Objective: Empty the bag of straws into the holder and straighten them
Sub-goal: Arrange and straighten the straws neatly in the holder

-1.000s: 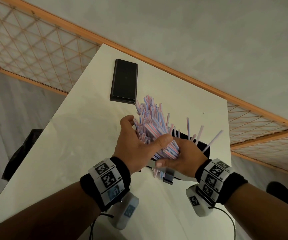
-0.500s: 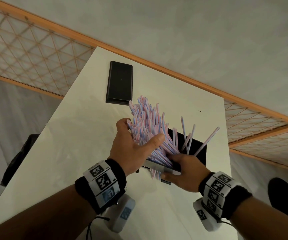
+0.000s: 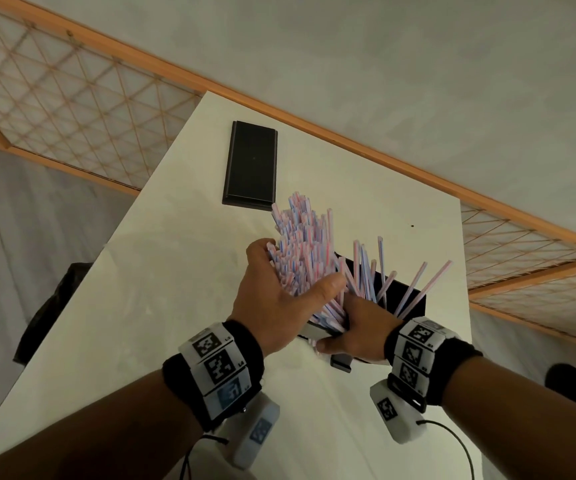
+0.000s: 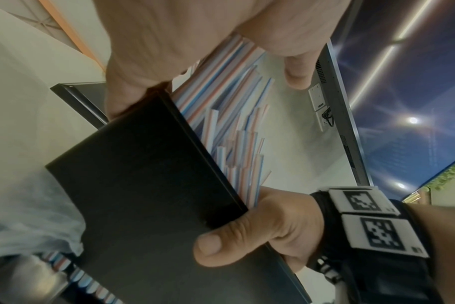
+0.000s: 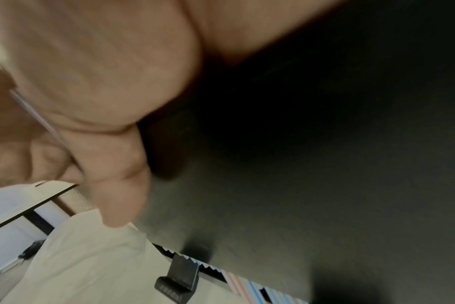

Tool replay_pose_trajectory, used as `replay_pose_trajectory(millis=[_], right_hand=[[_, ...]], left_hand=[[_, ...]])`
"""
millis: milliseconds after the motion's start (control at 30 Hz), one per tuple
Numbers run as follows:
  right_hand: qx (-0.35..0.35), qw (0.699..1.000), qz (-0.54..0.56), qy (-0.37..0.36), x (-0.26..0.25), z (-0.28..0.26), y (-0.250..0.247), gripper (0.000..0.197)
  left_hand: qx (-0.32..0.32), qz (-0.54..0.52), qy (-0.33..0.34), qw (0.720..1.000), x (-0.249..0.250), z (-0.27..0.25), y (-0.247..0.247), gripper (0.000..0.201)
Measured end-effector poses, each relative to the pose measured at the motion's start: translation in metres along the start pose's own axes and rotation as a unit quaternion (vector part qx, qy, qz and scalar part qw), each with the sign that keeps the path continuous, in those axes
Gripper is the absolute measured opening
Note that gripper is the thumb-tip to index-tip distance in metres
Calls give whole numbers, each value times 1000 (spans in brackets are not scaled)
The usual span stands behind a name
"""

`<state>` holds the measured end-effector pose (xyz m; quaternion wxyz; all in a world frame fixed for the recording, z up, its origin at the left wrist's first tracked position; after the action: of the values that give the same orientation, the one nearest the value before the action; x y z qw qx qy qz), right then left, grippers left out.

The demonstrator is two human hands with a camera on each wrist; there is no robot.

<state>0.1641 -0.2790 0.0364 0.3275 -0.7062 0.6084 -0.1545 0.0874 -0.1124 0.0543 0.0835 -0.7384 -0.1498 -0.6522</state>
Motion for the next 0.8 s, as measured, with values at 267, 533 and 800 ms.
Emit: replay_pose_trajectory(millis=[267,533,800], right_hand=[[-11,997,79,-14,0,8,-2,81],[45,980,168,-99,-9,-9,-23,49],[168,981,31,-96,15,-44,-25,65]], left_hand=[[5,0,-11,1000,2,3,0,83],[3,33,-4,999,-1,5,-1,96],[8,146,-7,989,-5,8,-1,76]])
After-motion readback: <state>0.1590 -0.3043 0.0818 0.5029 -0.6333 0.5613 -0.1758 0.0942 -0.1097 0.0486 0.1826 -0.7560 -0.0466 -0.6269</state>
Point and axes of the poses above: each hand's wrist, its own z-axis towards the middle knuckle, its own y-axis out of the palm, x = y × z, the point moved 2 cm from there along z, towards the middle knuckle, and after that the axes turned 5 degrees about y, right-handed, at the moved point
